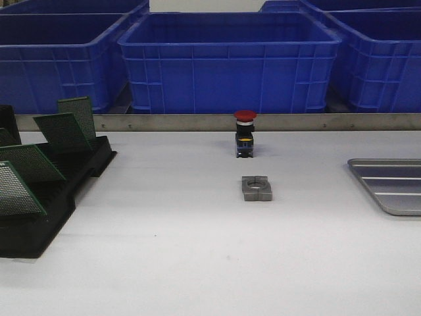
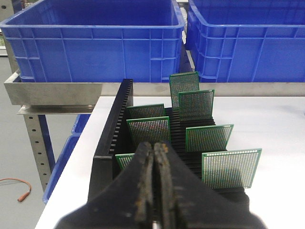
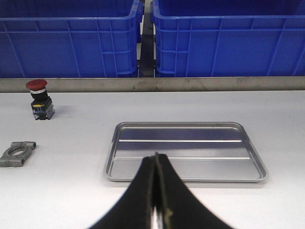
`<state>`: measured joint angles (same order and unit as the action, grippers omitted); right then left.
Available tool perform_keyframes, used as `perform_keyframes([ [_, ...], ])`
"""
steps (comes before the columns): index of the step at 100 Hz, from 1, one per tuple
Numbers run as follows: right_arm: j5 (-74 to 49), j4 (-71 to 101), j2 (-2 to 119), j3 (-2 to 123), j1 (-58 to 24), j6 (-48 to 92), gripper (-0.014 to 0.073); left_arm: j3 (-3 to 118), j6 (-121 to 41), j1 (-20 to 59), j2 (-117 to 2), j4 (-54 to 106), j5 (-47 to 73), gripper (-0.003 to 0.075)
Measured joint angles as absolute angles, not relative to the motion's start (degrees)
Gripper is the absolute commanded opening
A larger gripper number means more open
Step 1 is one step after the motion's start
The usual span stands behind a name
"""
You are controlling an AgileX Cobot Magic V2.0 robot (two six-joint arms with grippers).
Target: Place circuit board on tray
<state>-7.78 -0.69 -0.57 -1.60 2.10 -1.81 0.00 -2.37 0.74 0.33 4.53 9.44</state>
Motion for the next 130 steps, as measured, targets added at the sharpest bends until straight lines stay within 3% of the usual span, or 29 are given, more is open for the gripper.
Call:
perform_keyframes([
  [70,-7.8,-0.7,-0.6,-1.6,2.1,-1.8,-0.006,0.0,-2.4,0.7,0.3,4.5,9.3,-0.002],
  [113,-7.8,-0.7,-0.6,-1.6,2.1,-1.8,-0.006,0.0,-2.4,0.7,0.3,4.6,0.4,-0.002],
  [130,-7.8,-0.7,-0.6,-1.6,2.1,-1.8,-0.006,1.0,-2.4,0.7,0.3,2.5,5.1,-0.002],
])
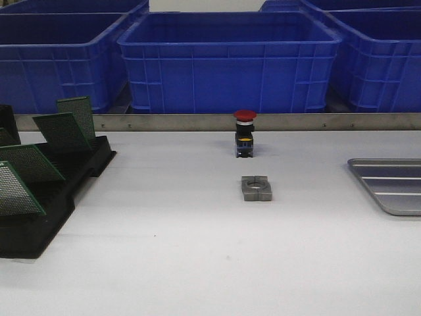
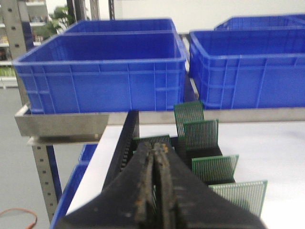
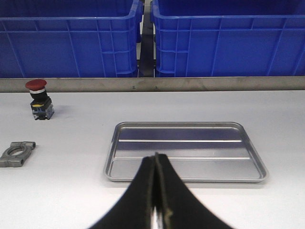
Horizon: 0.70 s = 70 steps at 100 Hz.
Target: Place circuit board on tray
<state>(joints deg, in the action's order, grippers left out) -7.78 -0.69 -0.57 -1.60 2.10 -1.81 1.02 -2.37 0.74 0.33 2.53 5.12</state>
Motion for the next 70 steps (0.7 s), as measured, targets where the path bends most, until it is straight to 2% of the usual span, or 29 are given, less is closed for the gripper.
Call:
perform_keyframes([
  [22,-7.8,-0.7,-0.6,-1.6,2.1,-1.8,-0.006,13.3,-2.4,0.7,-4.7,2.6,13.7,-0.002],
  [37,-7.8,-0.7,-0.6,-1.6,2.1,-1.8,-0.006,22.5,-2.4,0.7,-13.7,2.6,22.5,-0.002],
  [62,-7.8,-0.7,-0.6,-1.6,2.1,-1.8,-0.006,32.8,-2.4,0.7,-30.6,2.5,29.9,-0.0019],
  [70,-7.8,-0.7,-0.6,-1.6,2.1,-1.8,-0.006,35.1,-2.4,0.7,-35.9,2.4,32.5,0.001],
])
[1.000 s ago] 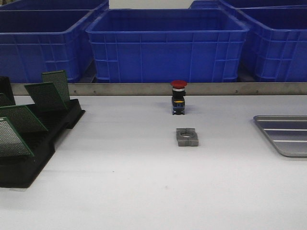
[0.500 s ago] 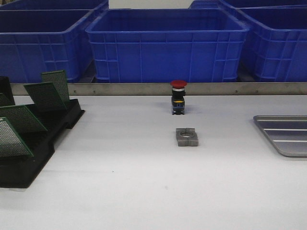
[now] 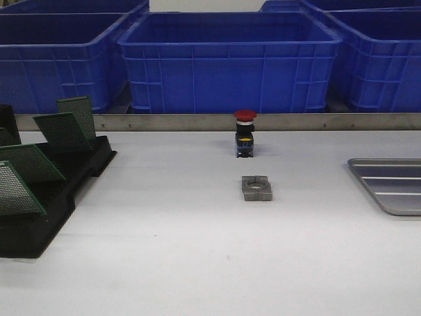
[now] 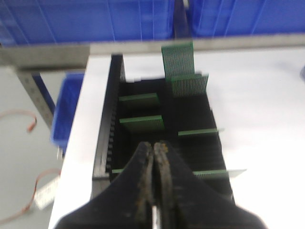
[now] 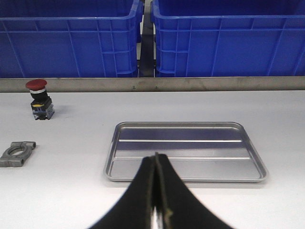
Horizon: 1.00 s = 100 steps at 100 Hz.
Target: Place circuit board on tray
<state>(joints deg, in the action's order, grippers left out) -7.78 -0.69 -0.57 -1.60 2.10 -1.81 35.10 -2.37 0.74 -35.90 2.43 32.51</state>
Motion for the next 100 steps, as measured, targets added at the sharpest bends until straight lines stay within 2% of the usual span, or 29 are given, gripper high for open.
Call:
perform_keyframes([
  [11,-7.8,-0.7,-0.6,-1.6,2.1,-1.8,-0.006,38.1,-2.5,0.7,-43.0,2.4,35.2,0.0134],
  [23,-7.8,-0.7,-0.6,-1.6,2.1,-1.8,-0.006,41.1,-5.7,0.7,-49.1,2.3,37.1,0.0321],
  [33,-7.8,-0.7,-0.6,-1.6,2.1,-1.8,-0.006,43.5,-11.5,0.7,-53.1,2.3,39.0,0.0402],
  [71,-7.8,-0.7,-0.6,-1.6,2.1,-1.8,-0.006,45.8,-57.2,0.7,-63.3,5.6,46.0,0.0386],
  [100,-7.8,-0.7,-0.6,-1.6,2.1,-1.8,-0.006,45.9,-69.7,0.7,-68.7,1.6,46.1,0.0386],
])
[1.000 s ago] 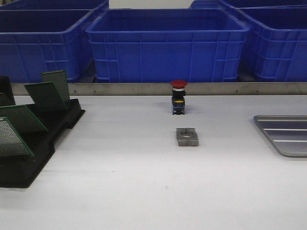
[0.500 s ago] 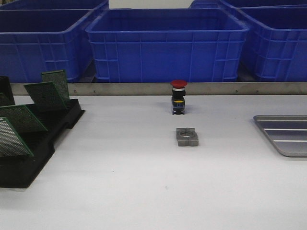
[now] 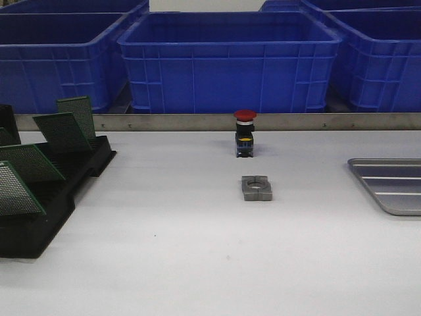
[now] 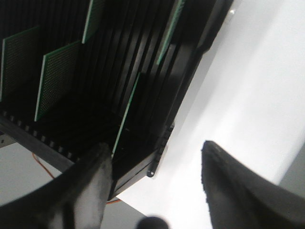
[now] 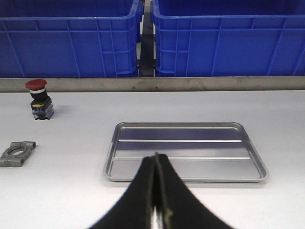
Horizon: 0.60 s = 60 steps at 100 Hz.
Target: Place circuit board on tray
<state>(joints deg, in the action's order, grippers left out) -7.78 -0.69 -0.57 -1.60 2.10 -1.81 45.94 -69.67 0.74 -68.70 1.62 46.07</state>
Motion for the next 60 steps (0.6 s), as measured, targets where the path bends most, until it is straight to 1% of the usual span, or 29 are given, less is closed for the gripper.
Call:
perform_keyframes([
  [21,-7.8,-0.7,-0.6,-1.6,2.1,-1.8,-0.006,46.1,-70.2,0.7,-72.6,0.0,40.9,0.0386],
  [60,-7.8,-0.7,-0.6,-1.6,2.1,-1.8,-0.006,46.1,-70.3,0.7,-81.8,-0.3,36.0,0.0378],
])
